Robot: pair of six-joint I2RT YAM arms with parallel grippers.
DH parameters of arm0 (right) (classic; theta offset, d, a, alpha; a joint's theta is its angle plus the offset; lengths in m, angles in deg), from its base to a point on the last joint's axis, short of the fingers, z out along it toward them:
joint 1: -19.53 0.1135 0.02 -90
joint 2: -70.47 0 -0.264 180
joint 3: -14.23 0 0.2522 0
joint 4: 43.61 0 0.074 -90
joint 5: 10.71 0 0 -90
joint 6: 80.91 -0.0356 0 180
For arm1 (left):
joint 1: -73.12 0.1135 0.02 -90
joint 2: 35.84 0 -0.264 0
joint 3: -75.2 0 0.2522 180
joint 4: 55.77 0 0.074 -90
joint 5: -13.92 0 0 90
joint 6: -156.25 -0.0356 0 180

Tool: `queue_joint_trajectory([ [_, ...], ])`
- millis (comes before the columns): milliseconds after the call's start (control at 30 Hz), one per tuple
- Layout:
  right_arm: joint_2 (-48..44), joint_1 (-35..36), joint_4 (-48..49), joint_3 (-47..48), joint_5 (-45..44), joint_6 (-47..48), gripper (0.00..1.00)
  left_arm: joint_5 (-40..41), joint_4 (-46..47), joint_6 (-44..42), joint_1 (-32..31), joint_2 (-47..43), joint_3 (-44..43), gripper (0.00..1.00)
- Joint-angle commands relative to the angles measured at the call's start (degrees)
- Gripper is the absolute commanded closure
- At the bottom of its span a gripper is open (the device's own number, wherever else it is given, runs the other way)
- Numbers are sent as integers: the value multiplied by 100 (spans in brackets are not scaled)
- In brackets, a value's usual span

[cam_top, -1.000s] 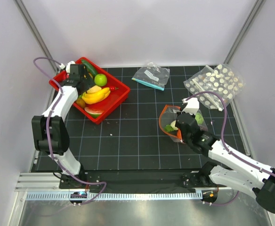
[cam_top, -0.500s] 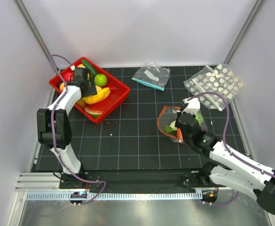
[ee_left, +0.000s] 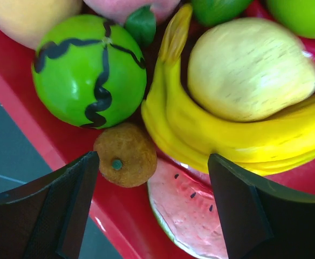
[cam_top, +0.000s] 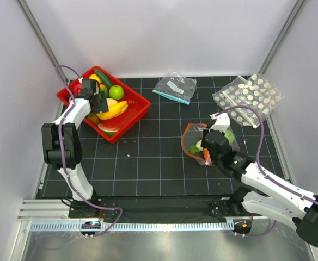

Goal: Place the food in the zip-top bag and seal the zipper
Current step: Pick up the fake fruit from the bin.

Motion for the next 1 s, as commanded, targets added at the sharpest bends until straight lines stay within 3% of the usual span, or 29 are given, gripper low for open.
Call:
queue_joint_trajectory([
  [0, -18, 9, 287, -5, -43, -101, 98, -280, -35, -9, 38, 318, -74, 16],
  [233, 52, 9, 296, -5, -79, -92, 98, -921, -106, 105, 346, 433, -74, 32],
  [567, 17, 9, 287, -5, -123, -83, 98, -1229, -141, 421, 337, 284, 171, 30],
  [700, -9, 9, 279, -5, -105, -83, 98, -1229, 26, 386, 249, -68, 408, 24],
  [733, -9, 9, 279, -5, -96, -83, 98, -1238, 44, 351, 179, -181, 444, 9],
  [800, -18, 9, 270, -5, -97, -83, 98, -1177, 44, 290, 109, -244, 470, 1],
  [967, -62, 9, 243, -14, -96, -92, 98, -966, -61, 315, 117, -288, 497, 0],
])
